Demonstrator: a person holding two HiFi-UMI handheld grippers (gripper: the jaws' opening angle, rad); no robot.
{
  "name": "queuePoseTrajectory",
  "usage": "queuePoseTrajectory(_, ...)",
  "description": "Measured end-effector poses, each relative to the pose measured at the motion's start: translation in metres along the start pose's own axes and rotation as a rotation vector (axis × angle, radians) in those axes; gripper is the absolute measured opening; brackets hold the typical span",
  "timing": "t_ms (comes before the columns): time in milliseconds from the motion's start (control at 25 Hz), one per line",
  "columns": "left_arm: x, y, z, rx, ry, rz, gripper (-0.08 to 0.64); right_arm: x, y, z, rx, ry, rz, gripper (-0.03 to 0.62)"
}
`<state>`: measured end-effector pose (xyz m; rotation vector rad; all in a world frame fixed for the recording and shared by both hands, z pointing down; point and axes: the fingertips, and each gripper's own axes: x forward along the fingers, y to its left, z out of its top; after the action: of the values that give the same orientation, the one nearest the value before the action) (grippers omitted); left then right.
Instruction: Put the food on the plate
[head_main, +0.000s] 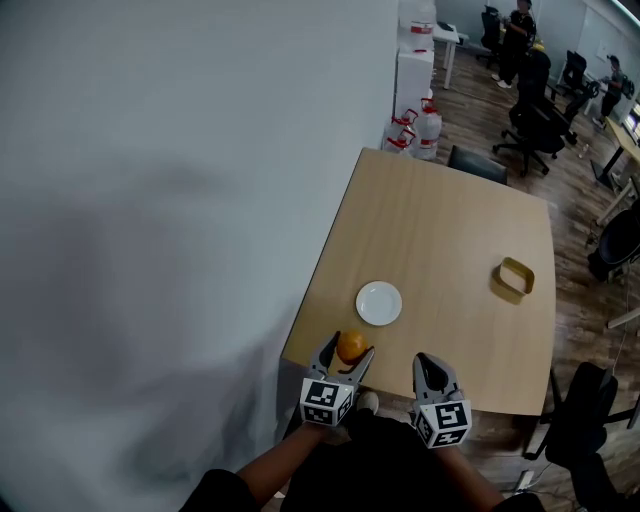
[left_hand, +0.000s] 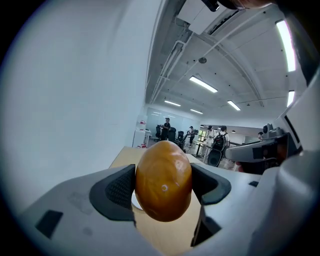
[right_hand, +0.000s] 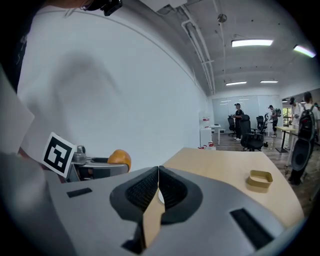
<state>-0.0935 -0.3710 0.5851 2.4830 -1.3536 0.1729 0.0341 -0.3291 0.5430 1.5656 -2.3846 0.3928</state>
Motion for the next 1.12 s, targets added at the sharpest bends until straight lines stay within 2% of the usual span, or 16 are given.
queuePoseTrajectory(280, 0.05, 0.014, -0.014, 0.033, 0.072, -0.003, 0.334, 0.027, -0.016, 0.009, 0.042, -0.016, 0.009, 0.061)
queuePoseTrajectory(440, 0.069, 0.023, -0.031, 0.044, 0.098, 0.026, 0.334, 0.034, -0.022, 0.011, 0.035, -0.025, 0.022, 0.06)
queuePoseTrajectory(560, 0.089, 0.03, -0.04, 0.047, 0.126, 0.036, 0.334, 0.04, -0.026, 0.013, 0.077, -0.021, 0.039, 0.061)
queuePoseTrajectory(760, 0.128, 0.042, -0.064, 0.07, 0.229, 0.021, 0.334, 0.054, -0.033, 0.017, 0.095, -0.001, 0.064, 0.061)
queuePoseTrajectory(1000, 0.172, 0.066, -0.106, 0.092, 0.341, 0.032, 0.334, 0.068, -0.061, 0.009, 0.147, 0.016, 0.025, 0.061)
queuePoseTrajectory(1120, 0.189, 0.067, -0.126, 0.121, 0.391, 0.014, 0.334, 0.076, -0.073, 0.005, 0.167, 0.028, -0.001, 0.061)
